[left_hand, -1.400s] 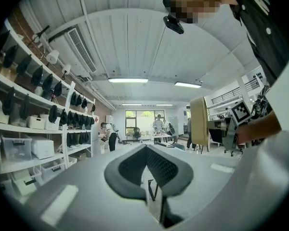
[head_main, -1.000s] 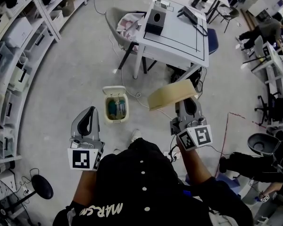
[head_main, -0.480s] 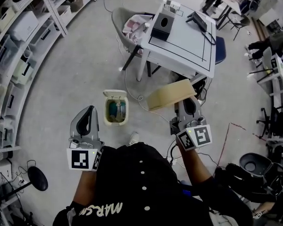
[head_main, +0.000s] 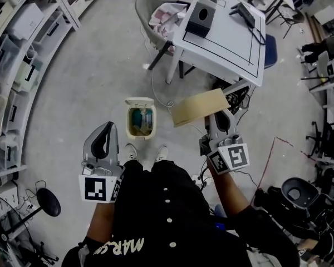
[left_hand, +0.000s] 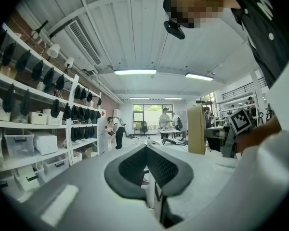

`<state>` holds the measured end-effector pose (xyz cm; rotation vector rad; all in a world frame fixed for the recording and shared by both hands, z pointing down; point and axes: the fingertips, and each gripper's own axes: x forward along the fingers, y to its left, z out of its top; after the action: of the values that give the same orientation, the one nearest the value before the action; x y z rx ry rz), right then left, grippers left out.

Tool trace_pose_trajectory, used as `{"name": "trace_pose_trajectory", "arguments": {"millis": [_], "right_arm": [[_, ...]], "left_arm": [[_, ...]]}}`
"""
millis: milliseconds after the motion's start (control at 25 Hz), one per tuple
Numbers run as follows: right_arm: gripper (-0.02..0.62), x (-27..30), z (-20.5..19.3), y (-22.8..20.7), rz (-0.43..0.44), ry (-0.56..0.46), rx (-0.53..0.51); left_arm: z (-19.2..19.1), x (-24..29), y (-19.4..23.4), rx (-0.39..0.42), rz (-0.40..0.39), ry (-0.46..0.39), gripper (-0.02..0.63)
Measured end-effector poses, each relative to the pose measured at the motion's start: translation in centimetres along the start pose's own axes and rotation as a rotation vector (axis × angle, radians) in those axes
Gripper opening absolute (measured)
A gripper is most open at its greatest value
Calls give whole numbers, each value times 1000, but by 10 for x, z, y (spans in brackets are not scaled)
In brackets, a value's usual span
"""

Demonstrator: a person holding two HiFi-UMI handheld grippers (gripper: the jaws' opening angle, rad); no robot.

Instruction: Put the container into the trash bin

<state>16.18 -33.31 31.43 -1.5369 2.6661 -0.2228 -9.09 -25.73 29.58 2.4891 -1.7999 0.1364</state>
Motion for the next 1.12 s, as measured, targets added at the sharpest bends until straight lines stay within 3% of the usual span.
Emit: {"name": "trace_pose_trajectory", "arguments": {"millis": [440, 880, 1120], "right_arm": [[23, 41, -80, 27, -6, 174, 11], [23, 83, -244, 88, 107, 428, 10], [23, 98, -327, 94, 150, 515, -21]], "left_arm": [[-39, 26, 22, -33, -126, 93, 2], [-101, 3, 41, -73, -210, 286, 2], [-131, 6, 38, -92, -248, 323, 2]]}}
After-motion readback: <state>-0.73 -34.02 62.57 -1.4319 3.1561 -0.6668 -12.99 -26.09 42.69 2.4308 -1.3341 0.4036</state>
